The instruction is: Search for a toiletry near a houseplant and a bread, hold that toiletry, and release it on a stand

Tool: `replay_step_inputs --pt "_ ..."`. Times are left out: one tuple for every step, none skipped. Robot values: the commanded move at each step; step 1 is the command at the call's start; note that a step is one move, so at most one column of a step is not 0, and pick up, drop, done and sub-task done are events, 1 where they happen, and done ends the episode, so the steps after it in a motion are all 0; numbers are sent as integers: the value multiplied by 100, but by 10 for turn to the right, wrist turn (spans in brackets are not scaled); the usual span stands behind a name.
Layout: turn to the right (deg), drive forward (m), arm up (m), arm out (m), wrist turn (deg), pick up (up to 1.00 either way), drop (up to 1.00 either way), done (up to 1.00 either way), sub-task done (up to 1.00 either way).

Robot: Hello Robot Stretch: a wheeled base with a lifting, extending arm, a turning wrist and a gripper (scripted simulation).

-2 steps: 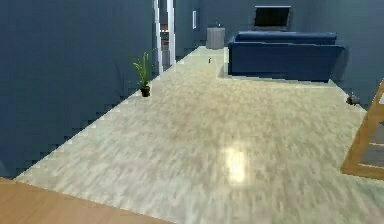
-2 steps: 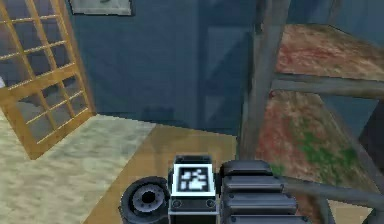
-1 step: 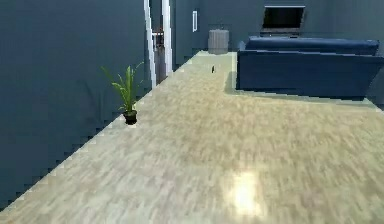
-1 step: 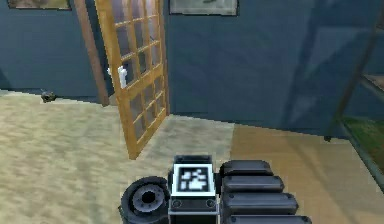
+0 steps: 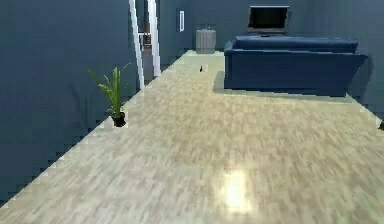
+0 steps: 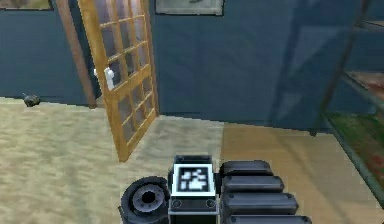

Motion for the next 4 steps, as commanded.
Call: replay_step_inputs --pt "0 100 0 0 0 0 0 0 0" --pt "0 100 0 0 0 0 0 0 0" --pt "0 100 0 0 0 0 0 0 0" --pt "0 100 0 0 0 0 0 0 0"
